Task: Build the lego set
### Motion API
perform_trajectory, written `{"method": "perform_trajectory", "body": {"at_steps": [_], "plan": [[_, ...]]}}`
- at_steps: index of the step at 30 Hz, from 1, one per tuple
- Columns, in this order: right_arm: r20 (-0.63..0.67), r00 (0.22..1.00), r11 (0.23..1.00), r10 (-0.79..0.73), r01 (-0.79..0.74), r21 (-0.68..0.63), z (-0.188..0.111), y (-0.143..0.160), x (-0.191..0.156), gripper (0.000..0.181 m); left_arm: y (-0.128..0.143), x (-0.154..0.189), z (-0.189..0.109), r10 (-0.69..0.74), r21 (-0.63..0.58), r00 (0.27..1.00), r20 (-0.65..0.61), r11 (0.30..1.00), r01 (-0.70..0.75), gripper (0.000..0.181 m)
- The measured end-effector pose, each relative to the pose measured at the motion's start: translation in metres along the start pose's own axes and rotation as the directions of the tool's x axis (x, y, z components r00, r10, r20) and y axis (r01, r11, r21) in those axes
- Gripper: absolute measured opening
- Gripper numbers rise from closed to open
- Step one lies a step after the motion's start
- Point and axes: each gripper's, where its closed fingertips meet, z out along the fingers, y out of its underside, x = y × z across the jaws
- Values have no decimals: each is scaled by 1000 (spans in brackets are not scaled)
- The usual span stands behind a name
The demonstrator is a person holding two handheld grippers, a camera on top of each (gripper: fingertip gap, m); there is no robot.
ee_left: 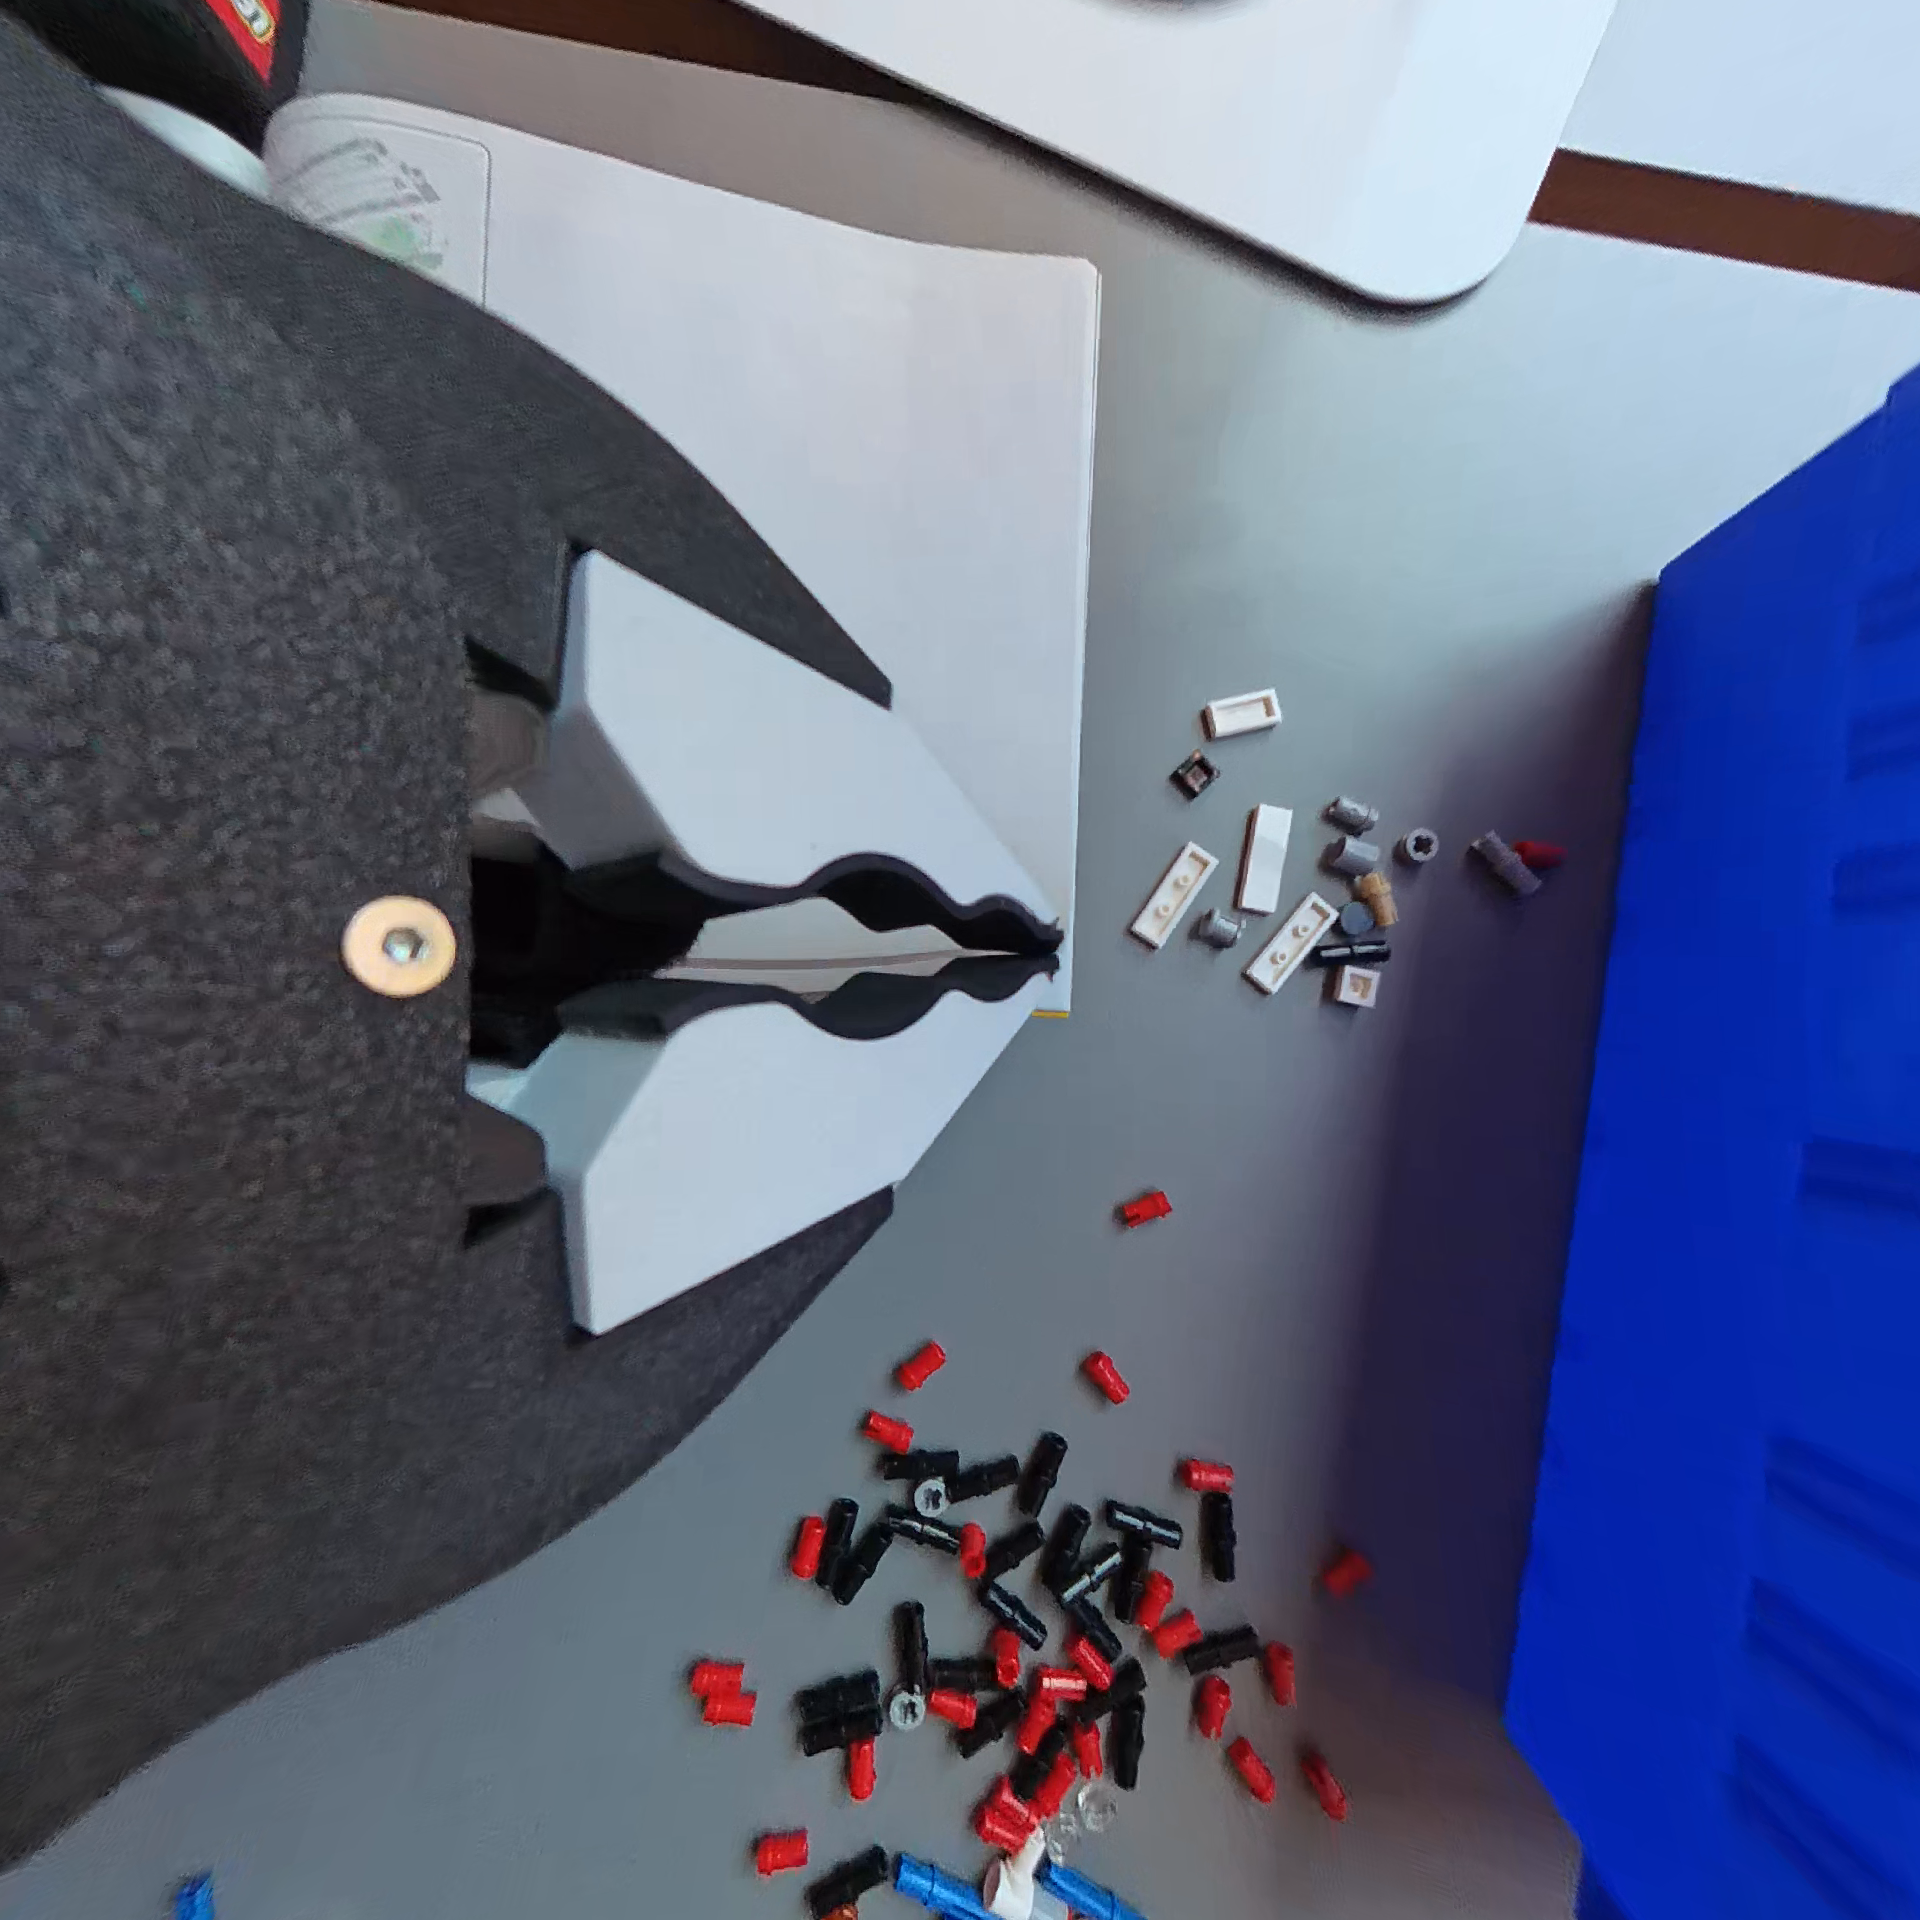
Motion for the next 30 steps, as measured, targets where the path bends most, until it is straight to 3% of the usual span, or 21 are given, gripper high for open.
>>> {"method": "perform_trajectory", "body": {"at_steps": [5,7,10,13,18,20,23,25,29,30], "plan": [[-27,1000,1000,-15,15,-11,1,1,3,21,-7,-9,-30,-111,110,993,-42,987,115,0],[-93,995,998,-41,38,-40,1,2,14,21,-5,-12,-45,-158,146,985,-61,975,166,0],[-232,964,978,-132,87,-191,3,-4,46,24,2,-21,-71,-226,210,971,-80,948,238,0],[-321,933,936,-163,44,-349,16,-17,87,35,9,-29,-98,-279,270,956,-87,917,292,0],[-294,912,821,-288,77,-566,80,-23,139,50,18,-30,-142,-337,388,934,-123,850,358,0],[-310,875,815,-372,147,-561,113,-30,158,51,23,-29,-158,-372,435,917,-146,808,398,0],[-287,885,807,-366,149,-571,161,-24,166,54,35,-29,-178,-419,475,894,-155,762,440,0],[-262,889,797,-377,167,-581,185,-16,164,50,42,-29,-189,-448,499,879,-165,731,466,0],[-300,772,737,-560,300,-606,201,-18,170,0,64,-31,-205,-514,517,842,-161,683,516,14],[-282,743,709,-607,346,-614,203,-18,167,0,71,-32,-208,-534,514,831,-159,673,531,19]]}}
